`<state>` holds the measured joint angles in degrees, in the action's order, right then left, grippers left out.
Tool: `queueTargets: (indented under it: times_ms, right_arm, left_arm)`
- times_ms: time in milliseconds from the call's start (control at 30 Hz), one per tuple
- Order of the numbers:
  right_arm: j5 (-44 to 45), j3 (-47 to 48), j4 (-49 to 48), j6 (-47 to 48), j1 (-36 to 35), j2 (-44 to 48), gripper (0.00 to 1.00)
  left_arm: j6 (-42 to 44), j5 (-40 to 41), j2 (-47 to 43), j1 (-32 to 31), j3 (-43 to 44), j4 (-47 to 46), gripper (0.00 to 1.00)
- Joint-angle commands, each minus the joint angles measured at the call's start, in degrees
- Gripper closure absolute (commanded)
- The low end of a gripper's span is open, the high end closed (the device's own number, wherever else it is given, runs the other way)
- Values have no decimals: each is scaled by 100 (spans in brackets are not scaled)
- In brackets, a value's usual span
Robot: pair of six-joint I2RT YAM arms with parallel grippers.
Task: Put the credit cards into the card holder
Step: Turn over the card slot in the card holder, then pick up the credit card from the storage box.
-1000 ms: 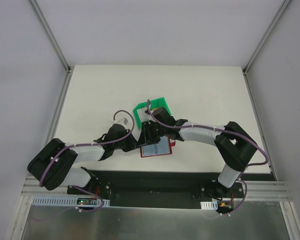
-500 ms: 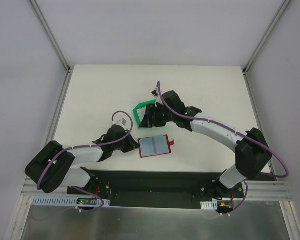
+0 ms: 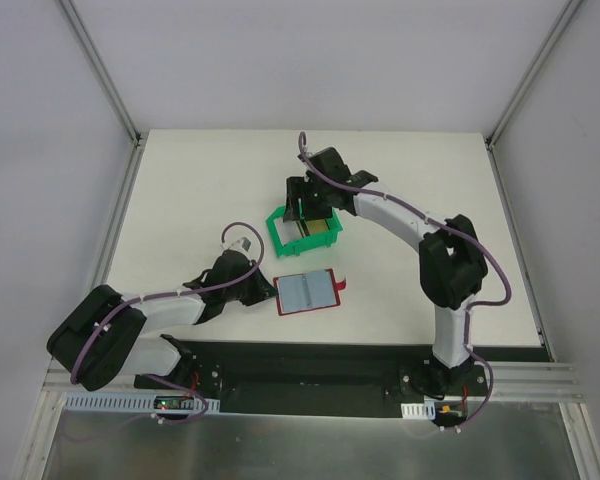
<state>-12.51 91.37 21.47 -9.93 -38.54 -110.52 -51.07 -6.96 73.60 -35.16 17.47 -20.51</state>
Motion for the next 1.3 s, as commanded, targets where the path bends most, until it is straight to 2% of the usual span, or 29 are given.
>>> queueTargets:
  times_ms: [0, 300, 867, 1167, 1267]
  right_arm:
    - [-146, 626, 410, 211, 75, -434, 31]
    - [-647, 996, 340, 88, 198, -1041, 30]
    - [-1367, 742, -319, -299, 304, -1332, 28]
    - [-1640, 733, -381, -343, 356, -1165, 36]
    - [-1614, 715, -381, -343, 356, -1130, 42]
  left_arm:
    - [299, 371, 49, 70, -148, 891, 100]
    - [396, 353, 84, 114, -113, 918, 100]
    - [431, 274, 181, 149, -69, 926, 100]
    - [449, 222, 233, 158, -16, 917, 100]
    - [457, 204, 242, 158, -7, 900, 100]
